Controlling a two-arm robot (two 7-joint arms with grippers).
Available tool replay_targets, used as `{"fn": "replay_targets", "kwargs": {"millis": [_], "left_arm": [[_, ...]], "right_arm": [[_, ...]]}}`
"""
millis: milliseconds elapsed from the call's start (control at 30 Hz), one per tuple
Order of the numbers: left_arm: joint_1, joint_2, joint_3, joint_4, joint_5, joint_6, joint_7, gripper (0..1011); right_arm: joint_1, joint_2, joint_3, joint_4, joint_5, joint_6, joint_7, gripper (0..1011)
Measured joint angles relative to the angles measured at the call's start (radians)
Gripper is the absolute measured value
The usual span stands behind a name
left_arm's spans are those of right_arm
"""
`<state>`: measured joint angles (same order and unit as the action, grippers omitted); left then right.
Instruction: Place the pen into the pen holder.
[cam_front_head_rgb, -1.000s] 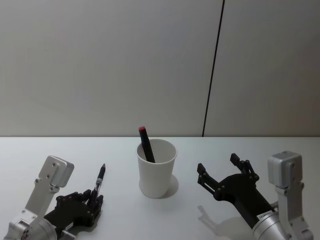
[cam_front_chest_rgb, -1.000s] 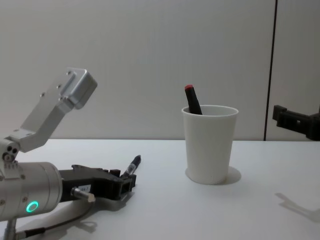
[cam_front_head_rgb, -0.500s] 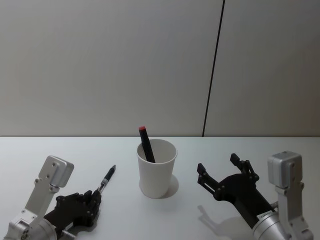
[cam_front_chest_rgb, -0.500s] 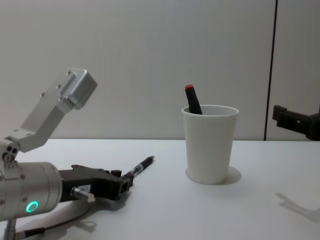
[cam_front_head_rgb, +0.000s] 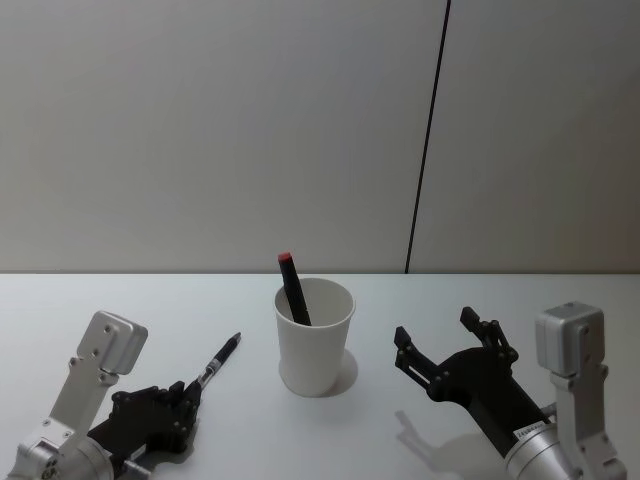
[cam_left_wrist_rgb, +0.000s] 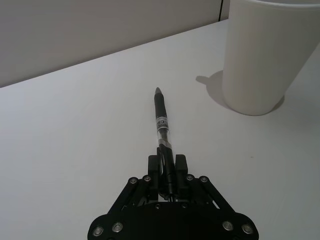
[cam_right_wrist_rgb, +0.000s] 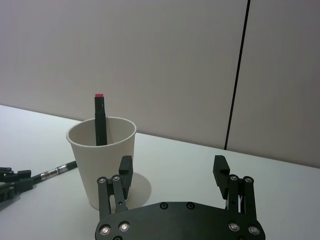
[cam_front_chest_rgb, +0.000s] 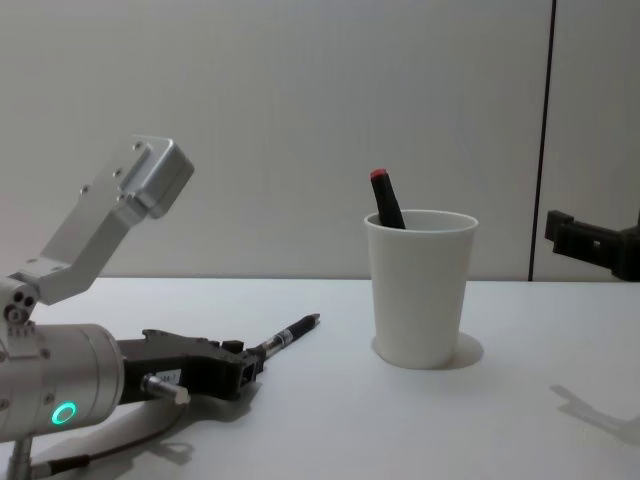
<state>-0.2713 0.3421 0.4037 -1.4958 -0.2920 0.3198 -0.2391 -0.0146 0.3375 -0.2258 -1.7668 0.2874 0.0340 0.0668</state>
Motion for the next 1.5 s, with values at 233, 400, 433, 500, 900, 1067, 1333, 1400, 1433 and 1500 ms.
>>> {"fn": "replay_targets", "kwargs": {"millis": [233,400,433,500,900,1067,1333,1400,1433,1500], "left_arm": [[0.000,0.000,0.000,0.000,0.000,0.000,0.000,205],[0.000,0.000,0.000,0.000,0.000,0.000,0.000,204],[0.000,0.000,0.000,0.000,0.000,0.000,0.000,204],[0.000,0.000,0.000,0.000,0.000,0.000,0.000,204],[-0.032,-0.010,-0.006,0.048,0.011,-0.063,-0.020,204],[-0.056,-0.016,-0.010,0.071,0.019,-0.113,-0.032,204],[-0.096,-0.024,-0.021,0.097,0.036,-0.209,-0.050,204],[-0.102,-0.025,-0.024,0.098,0.039,-0.225,-0.053,204],[-0.108,-0.025,-0.027,0.099,0.041,-0.242,-0.056,204],[-0.114,-0.025,-0.031,0.099,0.043,-0.261,-0.060,204]], "right_arm": [[0.000,0.000,0.000,0.000,0.000,0.000,0.000,1001],[0.000,0.000,0.000,0.000,0.000,0.000,0.000,1001],[0.000,0.000,0.000,0.000,0.000,0.000,0.000,1001],[0.000,0.000,0.000,0.000,0.000,0.000,0.000,1001],[0.000,0.000,0.000,0.000,0.000,0.000,0.000,1001],[0.000,0.000,0.000,0.000,0.000,0.000,0.000,1001],[0.000,0.000,0.000,0.000,0.000,0.000,0.000,1001],[0.000,0.000,0.000,0.000,0.000,0.000,0.000,1001],[0.000,0.000,0.000,0.000,0.000,0.000,0.000,1001],[0.000,0.000,0.000,0.000,0.000,0.000,0.000,1001]]}}
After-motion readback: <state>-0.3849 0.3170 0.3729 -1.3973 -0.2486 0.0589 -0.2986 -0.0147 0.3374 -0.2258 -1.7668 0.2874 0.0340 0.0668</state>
